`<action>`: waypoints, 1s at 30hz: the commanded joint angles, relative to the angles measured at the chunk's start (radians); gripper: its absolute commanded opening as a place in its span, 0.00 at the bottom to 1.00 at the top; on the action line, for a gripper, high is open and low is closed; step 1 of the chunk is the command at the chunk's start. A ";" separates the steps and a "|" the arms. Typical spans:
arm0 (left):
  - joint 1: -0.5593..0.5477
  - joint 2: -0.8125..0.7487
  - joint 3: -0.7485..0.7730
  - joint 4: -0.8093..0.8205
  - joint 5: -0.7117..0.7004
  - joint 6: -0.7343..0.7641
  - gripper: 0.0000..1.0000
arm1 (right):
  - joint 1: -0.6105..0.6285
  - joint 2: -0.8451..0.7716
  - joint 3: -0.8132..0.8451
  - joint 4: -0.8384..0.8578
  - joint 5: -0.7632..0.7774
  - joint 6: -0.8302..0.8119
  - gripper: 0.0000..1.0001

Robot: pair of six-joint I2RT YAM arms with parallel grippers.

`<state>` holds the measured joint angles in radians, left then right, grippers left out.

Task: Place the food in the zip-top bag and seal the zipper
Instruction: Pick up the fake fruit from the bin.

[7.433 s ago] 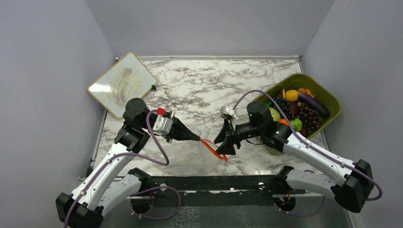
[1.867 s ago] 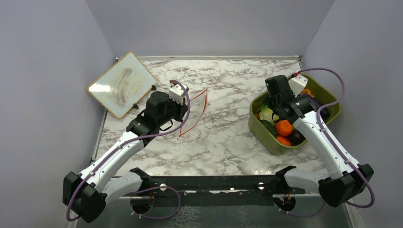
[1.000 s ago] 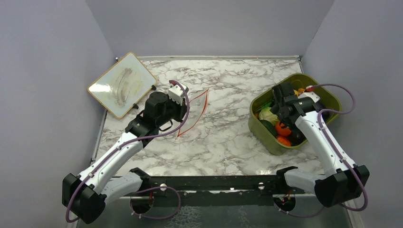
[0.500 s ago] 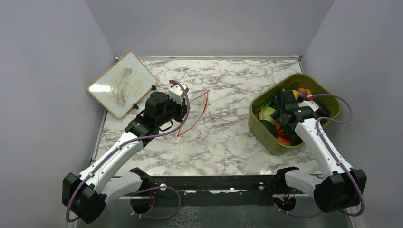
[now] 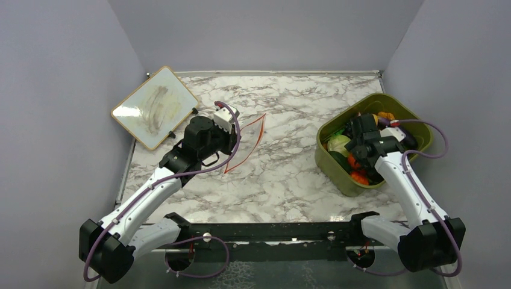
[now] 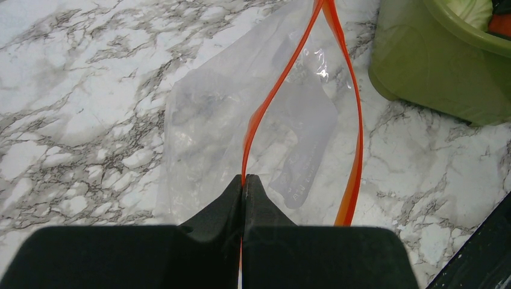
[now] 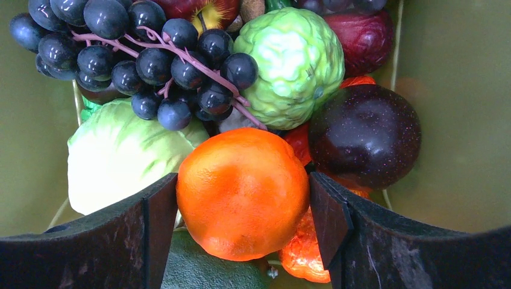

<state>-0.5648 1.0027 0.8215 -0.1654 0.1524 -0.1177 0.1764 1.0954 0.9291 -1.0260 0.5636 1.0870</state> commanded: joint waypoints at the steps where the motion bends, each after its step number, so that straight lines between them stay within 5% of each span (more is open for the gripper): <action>1: -0.001 -0.004 -0.005 0.026 0.015 -0.008 0.00 | -0.004 -0.021 0.017 0.028 0.031 0.002 0.74; 15: -0.001 -0.005 -0.004 0.029 0.009 -0.017 0.00 | -0.003 0.003 0.063 0.007 0.077 -0.053 0.53; 30: 0.000 0.002 0.002 0.027 -0.040 0.003 0.00 | -0.003 -0.098 0.131 0.102 0.009 -0.258 0.50</action>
<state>-0.5648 1.0027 0.8215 -0.1654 0.1276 -0.1215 0.1757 1.0431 0.9886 -0.9718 0.5850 0.8890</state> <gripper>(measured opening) 0.015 0.693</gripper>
